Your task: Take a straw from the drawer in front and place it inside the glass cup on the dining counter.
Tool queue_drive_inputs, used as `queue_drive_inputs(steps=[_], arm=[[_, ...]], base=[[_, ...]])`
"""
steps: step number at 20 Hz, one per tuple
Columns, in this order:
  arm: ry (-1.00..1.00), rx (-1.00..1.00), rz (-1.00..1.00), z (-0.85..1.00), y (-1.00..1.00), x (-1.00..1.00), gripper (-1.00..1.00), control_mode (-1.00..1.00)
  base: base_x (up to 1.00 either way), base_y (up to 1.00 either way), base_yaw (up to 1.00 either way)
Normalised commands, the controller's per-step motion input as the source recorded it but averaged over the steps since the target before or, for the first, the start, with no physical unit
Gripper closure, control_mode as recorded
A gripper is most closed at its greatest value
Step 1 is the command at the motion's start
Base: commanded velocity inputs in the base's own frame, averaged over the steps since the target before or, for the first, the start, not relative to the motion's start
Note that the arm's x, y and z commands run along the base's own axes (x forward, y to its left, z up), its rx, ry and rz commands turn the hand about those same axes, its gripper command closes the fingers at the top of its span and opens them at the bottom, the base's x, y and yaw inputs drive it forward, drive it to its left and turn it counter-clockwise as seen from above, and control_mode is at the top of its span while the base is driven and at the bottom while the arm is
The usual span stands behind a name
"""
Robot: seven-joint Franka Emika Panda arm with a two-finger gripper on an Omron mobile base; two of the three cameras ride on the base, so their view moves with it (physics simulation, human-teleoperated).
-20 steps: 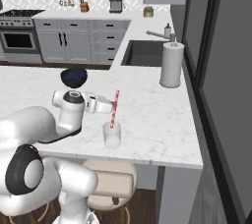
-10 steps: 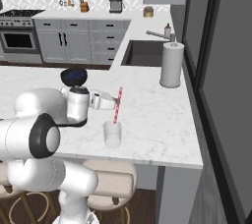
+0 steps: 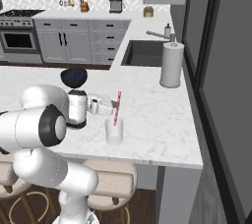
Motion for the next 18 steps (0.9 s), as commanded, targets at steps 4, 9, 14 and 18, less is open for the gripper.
queue_drive_inputs(steps=[4,9,14,18], arm=[[-0.08,-0.01,-0.06,-0.17,-0.01,-0.34,1.00,-1.00],[-0.05,0.00,-0.07,-0.23,-0.10,-0.08,1.00,-1.00],[-0.06,-0.01,-0.04,-0.09,-0.10,0.00,-1.00,-1.00],[-0.09,0.00,-0.01,0.00,-0.02,-0.05,-1.00,-1.00]], base=[[0.00,0.00,0.00],[0.00,0.00,0.00],[0.00,0.00,0.00],[0.00,0.00,0.00]])
